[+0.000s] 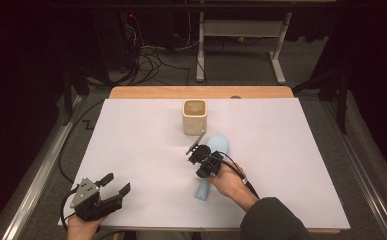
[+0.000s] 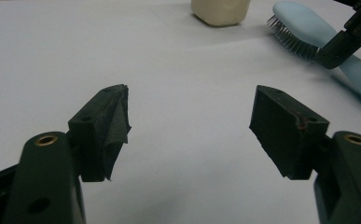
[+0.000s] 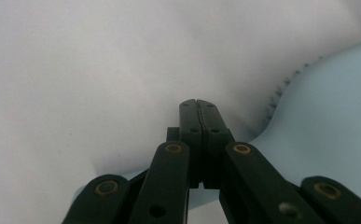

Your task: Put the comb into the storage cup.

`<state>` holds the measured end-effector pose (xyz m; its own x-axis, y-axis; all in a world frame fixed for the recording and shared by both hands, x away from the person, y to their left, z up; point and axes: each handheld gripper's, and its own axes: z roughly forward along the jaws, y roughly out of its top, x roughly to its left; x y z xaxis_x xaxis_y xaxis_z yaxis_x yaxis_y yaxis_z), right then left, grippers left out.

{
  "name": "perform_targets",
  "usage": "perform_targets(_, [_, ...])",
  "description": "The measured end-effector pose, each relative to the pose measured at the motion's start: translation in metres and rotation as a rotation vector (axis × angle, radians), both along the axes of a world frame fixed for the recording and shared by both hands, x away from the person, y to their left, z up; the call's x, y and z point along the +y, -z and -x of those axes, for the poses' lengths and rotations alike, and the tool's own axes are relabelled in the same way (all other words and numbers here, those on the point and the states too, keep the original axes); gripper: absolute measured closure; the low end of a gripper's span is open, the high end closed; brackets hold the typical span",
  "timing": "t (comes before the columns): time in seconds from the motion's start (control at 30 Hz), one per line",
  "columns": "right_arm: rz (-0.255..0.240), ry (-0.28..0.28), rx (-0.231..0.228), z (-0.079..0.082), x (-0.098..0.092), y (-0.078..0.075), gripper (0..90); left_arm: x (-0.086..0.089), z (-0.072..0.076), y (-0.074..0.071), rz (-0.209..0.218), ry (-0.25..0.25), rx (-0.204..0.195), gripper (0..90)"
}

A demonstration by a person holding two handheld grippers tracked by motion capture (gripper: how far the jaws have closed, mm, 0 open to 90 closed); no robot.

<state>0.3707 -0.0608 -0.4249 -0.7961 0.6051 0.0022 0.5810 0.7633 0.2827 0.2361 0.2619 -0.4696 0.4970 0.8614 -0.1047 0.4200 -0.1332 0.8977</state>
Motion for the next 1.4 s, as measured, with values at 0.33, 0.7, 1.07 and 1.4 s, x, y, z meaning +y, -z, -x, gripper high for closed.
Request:
perform_targets(0.33, [0.016, 0.003, -0.003, 0.007, -0.014, -0.001, 90.0, 0.000, 0.000, 0.000, -0.001, -0.001, 0.001, 28.9])
perform_targets(0.7, [0.013, 0.020, -0.001, 0.009, -0.030, -0.001, 90.0, -0.001, 0.000, 0.000, -0.002, -0.002, 0.000, 29.0])
perform_targets(1.07, [0.022, 0.049, -0.009, 0.010, -0.045, -0.002, 90.0, -0.001, 0.000, 0.000, -0.001, -0.004, 0.000, 29.0])
perform_targets(1.4, [0.027, 0.075, -0.011, 0.011, -0.055, -0.002, 90.0, -0.001, 0.000, 0.001, 0.002, -0.003, 0.005, 29.1])
